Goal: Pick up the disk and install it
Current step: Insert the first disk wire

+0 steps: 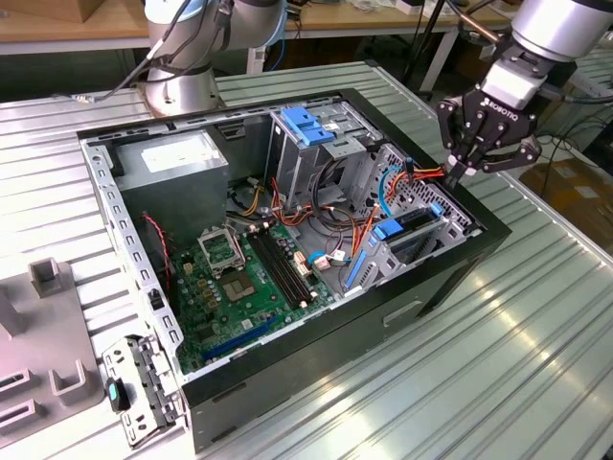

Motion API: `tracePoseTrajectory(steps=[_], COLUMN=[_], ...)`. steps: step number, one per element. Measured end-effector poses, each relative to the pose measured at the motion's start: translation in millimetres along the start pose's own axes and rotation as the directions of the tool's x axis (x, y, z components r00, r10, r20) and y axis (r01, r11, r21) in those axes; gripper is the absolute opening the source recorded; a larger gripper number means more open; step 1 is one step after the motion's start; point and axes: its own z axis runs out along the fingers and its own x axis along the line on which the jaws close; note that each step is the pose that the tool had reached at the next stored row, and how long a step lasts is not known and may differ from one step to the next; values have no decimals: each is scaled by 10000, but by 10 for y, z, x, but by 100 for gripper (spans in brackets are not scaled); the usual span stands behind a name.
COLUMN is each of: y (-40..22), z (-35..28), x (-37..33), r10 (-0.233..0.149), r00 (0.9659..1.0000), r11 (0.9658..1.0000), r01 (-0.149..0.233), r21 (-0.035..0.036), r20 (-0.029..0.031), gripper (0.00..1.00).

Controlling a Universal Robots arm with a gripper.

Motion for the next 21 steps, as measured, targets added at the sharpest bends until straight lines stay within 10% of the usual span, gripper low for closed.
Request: tracePoseTrajectory(steps=[13, 21], y=[-144, -185], z=[3, 14], x=[-156, -150], r10=[-559, -1906], r00=[9984, 9817], r11=[9984, 9817], r01=[559, 1906], r21=[-2, -6], r20=[-1, -7], gripper=[11, 11])
